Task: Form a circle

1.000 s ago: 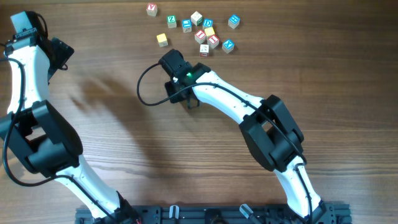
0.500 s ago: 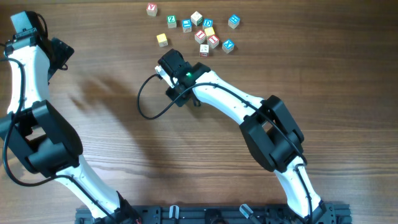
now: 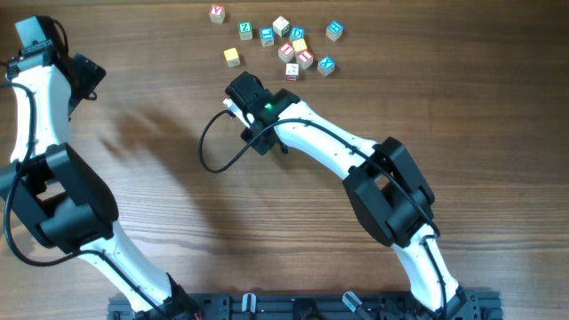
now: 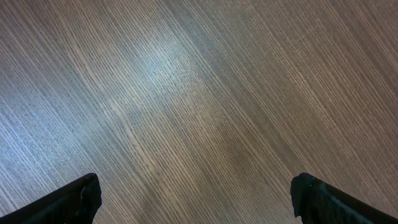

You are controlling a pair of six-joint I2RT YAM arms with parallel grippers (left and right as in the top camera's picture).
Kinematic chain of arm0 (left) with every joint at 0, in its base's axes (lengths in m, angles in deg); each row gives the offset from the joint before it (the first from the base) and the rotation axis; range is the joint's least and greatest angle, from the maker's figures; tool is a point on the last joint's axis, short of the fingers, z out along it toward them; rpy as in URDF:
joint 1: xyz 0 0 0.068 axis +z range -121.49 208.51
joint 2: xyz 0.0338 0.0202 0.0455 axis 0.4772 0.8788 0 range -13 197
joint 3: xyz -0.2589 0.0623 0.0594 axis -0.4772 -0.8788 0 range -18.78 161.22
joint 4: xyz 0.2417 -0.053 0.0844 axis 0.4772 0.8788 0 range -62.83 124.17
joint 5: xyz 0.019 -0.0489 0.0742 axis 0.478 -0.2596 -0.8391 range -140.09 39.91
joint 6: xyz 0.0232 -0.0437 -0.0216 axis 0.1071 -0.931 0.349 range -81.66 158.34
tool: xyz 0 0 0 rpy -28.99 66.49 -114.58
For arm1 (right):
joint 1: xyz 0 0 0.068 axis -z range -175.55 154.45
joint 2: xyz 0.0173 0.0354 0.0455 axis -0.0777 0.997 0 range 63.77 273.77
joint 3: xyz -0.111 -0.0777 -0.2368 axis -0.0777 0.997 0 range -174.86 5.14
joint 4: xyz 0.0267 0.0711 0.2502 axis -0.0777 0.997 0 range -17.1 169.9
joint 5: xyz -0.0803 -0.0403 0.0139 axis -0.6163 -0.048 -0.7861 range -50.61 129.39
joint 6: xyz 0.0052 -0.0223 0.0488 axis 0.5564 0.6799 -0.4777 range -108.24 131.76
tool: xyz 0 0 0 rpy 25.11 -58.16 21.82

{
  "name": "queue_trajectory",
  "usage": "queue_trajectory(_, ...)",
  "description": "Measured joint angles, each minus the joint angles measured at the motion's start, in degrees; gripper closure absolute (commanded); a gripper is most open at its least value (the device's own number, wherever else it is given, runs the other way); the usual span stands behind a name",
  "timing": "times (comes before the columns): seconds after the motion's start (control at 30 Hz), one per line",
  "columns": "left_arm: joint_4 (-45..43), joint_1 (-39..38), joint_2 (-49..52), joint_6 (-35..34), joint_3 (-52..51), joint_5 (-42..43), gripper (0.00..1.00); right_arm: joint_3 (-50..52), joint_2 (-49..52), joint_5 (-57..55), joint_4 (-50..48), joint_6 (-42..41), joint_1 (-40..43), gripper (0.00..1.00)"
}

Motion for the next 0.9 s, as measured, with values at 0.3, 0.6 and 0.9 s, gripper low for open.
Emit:
queue_trajectory(0.3, 0.0, 0.0, 0.0, 0.0, 0.0, 0.0, 0.0, -0.1, -0.1, -0.4, 1.6, -0.2, 0.2, 0.69)
queue_trajectory(0.6, 0.0, 0.0, 0.0, 0.0, 0.0, 0.0, 0.0, -0.1, -0.1, -0.4, 2.0, -0.2, 0.4, 0.67)
queue_trajectory(0.9, 0.0, 0.0, 0.0, 0.0, 0.0, 0.0, 0.0, 0.5, -0.1, -0.5, 3.4, -0.1, 0.7, 0.6)
